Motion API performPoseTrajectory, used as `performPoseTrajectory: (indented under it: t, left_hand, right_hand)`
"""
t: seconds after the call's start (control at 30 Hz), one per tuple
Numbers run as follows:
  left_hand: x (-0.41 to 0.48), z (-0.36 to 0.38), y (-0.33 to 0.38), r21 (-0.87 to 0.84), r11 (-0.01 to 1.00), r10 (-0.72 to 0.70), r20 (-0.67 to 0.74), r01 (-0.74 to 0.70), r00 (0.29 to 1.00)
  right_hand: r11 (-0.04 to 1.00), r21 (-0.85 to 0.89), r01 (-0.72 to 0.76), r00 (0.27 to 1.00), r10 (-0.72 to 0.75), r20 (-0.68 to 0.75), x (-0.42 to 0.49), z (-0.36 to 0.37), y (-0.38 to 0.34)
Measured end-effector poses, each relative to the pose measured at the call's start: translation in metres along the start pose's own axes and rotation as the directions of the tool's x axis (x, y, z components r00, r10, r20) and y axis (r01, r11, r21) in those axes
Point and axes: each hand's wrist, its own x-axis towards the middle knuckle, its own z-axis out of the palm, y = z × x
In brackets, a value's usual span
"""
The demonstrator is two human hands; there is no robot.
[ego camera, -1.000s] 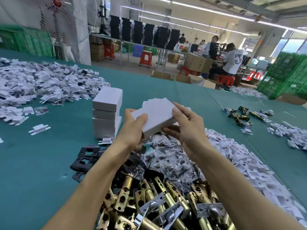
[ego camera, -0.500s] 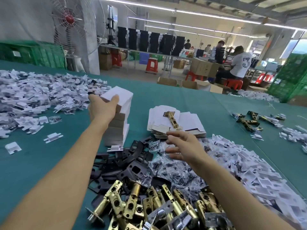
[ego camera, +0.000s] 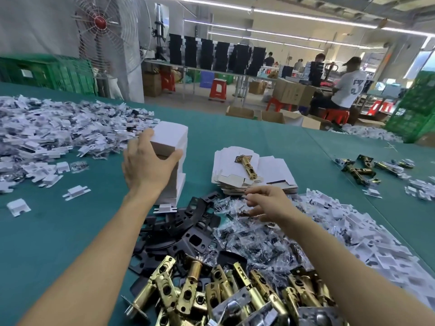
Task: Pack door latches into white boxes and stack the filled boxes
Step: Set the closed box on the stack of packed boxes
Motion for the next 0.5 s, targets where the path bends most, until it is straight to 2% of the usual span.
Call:
performPoseTrajectory:
  t: [0.13, 0.23, 0.33, 0.37, 0.4, 0.43, 0.47, 0.5]
  left_hand:
    - [-0.001, 0.008, 0.003, 0.088, 0.995, 0.048, -0.047, -0.044, 0.998]
    - [-0.001, 0.012, 0.001, 0.145, 0.985, 0.100, -0.060, -0.091, 0.993]
    - [-0.006, 0.014, -0.003, 0.190, 0.976, 0.122, -0.086, -0.104, 0.989]
    - [-0.012, 0.015, -0.002, 0.211, 0.961, 0.210, -0.140, -0.178, 0.968]
    - [-0.022, 0.015, 0.001, 0.234, 0.921, 0.360, -0.205, -0.312, 0.910]
    - [-0.032, 0.017, 0.008, 0.250, 0.844, 0.530, -0.254, -0.474, 0.809]
    - [-0.040, 0.022, 0.015, 0.245, 0.743, 0.670, -0.256, -0.623, 0.697]
    - [-0.045, 0.029, 0.023, 0.211, 0.652, 0.758, -0.206, -0.728, 0.619]
  right_hand:
    - [0.965, -0.261, 0.038, 0.988, -0.076, -0.137, 0.031, -0.010, -0.001]
    - [0.894, -0.435, 0.106, 0.972, -0.184, -0.143, 0.058, -0.011, -0.005]
    - [0.687, -0.717, 0.119, 0.971, -0.231, -0.060, 0.088, -0.010, -0.002]
    - [0.631, -0.769, 0.104, 0.976, -0.213, -0.044, 0.095, -0.008, 0.000]
    - [0.598, -0.797, 0.083, 0.980, -0.192, -0.042, 0.100, -0.005, 0.001]
    - [0.582, -0.810, 0.065, 0.981, -0.185, -0.055, 0.103, -0.001, 0.002]
    - [0.580, -0.813, 0.053, 0.976, -0.202, -0.081, 0.105, 0.002, 0.004]
    - [0.586, -0.809, 0.051, 0.964, -0.241, -0.115, 0.105, 0.004, 0.005]
